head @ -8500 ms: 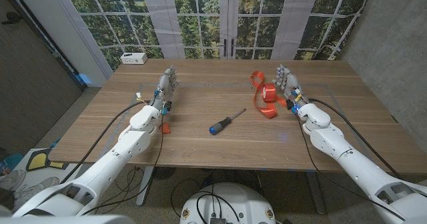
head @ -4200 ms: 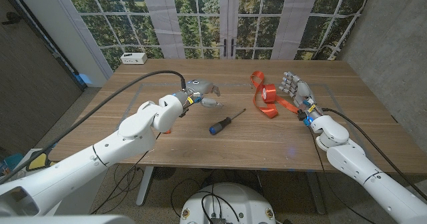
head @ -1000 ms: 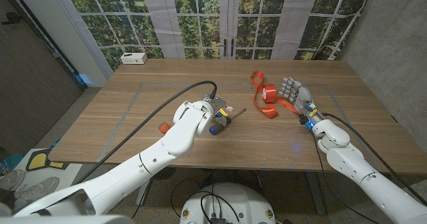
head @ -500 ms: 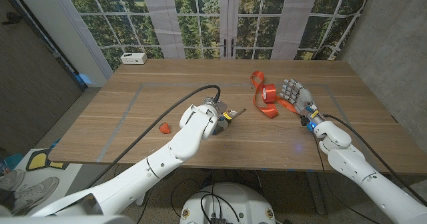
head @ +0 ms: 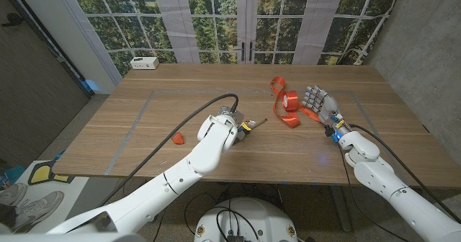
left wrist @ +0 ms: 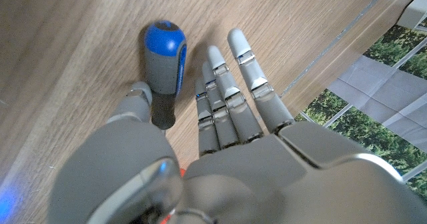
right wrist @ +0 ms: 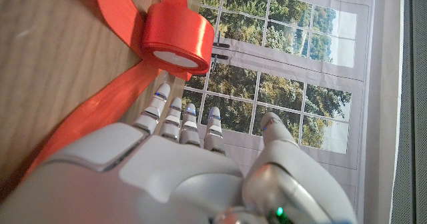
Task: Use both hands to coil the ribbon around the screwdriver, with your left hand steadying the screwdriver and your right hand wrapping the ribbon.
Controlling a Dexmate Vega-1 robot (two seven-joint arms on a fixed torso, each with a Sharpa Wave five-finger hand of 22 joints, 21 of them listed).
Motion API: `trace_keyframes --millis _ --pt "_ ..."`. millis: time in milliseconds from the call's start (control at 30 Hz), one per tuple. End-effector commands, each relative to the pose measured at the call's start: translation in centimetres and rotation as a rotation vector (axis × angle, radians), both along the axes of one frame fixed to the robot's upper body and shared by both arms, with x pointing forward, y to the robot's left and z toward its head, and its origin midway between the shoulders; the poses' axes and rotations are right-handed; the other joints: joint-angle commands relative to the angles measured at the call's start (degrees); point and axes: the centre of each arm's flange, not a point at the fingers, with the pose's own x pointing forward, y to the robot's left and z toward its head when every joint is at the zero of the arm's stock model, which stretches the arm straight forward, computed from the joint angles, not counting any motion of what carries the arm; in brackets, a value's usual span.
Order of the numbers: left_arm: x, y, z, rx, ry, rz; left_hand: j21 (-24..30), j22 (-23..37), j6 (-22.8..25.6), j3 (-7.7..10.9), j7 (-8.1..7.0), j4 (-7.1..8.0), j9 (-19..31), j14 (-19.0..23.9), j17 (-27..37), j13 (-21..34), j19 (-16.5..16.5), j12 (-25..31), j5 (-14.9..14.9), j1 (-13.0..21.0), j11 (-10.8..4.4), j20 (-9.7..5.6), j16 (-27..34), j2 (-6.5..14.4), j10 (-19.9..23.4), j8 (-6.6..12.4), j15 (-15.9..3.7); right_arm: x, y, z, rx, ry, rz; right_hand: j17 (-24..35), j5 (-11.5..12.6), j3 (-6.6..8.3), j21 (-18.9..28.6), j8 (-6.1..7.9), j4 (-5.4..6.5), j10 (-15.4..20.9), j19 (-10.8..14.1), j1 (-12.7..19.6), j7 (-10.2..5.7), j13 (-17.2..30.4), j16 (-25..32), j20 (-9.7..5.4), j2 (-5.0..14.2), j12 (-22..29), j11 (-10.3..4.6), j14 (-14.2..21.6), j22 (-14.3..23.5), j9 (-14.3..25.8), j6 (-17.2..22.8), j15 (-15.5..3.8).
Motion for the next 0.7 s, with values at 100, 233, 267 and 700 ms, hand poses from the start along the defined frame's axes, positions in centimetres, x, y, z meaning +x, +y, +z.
trace_keyframes --millis 100,233,267,700 --pt "0.6 -0.7 -0.8 -0.01 0.024 -0.048 -0.1 0.09 -0.24 0.65 -0.09 -0.2 0.08 0.07 0.07 -0.05 -0.16 -0.2 -0.26 0.8 -0.4 0.01 -0.42 0.26 -0.05 -0.48 -0.31 0.0 -0.2 0.1 -0.002 -0.001 -0.008 0.26 0.0 -0.02 -0.06 -0.03 -0.01 0.6 0.54 -0.4 -0.09 0.16 0.34 0.2 -0.24 0.11 0.1 0.38 0.17 0.34 0.67 0.09" --pt "0.8 -0.6 -0.7 -0.003 0.029 -0.041 -0.2 0.11 -0.22 1.28 -0.33 -0.47 0.04 0.0 0.08 -0.17 -0.32 -0.43 -0.14 1.62 -0.61 -0.06 -0.68 0.87 -0.08 -0.64 -0.5 0.0 -0.3 0.0 -0.001 0.002 -0.013 0.27 0.0 -0.04 -0.11 -0.04 0.02 0.58 0.55 -0.49 -0.07 0.16 0.33 0.21 -0.26 0.08 0.02 0.4 0.17 0.34 0.71 0.07" --pt "0.8 -0.6 -0.8 -0.001 0.03 -0.046 -0.25 0.12 -0.26 1.53 -0.34 -0.58 0.02 -0.14 0.08 -0.22 -0.42 -0.54 -0.11 1.95 -0.69 -0.1 -0.85 1.08 -0.12 -0.73 -0.49 0.0 -0.3 -0.1 0.004 0.003 -0.009 0.27 0.01 -0.04 -0.12 -0.05 0.04 0.59 0.58 -0.51 -0.1 0.16 0.32 0.21 -0.25 0.08 0.02 0.38 0.17 0.35 0.7 0.05" --pt "1.7 -0.8 -2.9 -0.008 0.024 -0.103 -0.75 0.35 -0.33 4.45 -1.63 -1.73 0.0 -1.13 0.33 -0.82 -1.84 -2.44 -0.25 6.64 -2.22 -0.75 -2.85 2.89 -0.71 -2.16 -1.07 -0.1 -0.7 -0.4 0.005 0.007 -0.016 0.26 0.05 -0.03 -0.35 -0.12 0.1 1.04 0.73 -0.69 -0.13 0.17 0.38 0.25 -0.2 0.14 0.12 0.8 0.18 0.35 0.83 0.16"
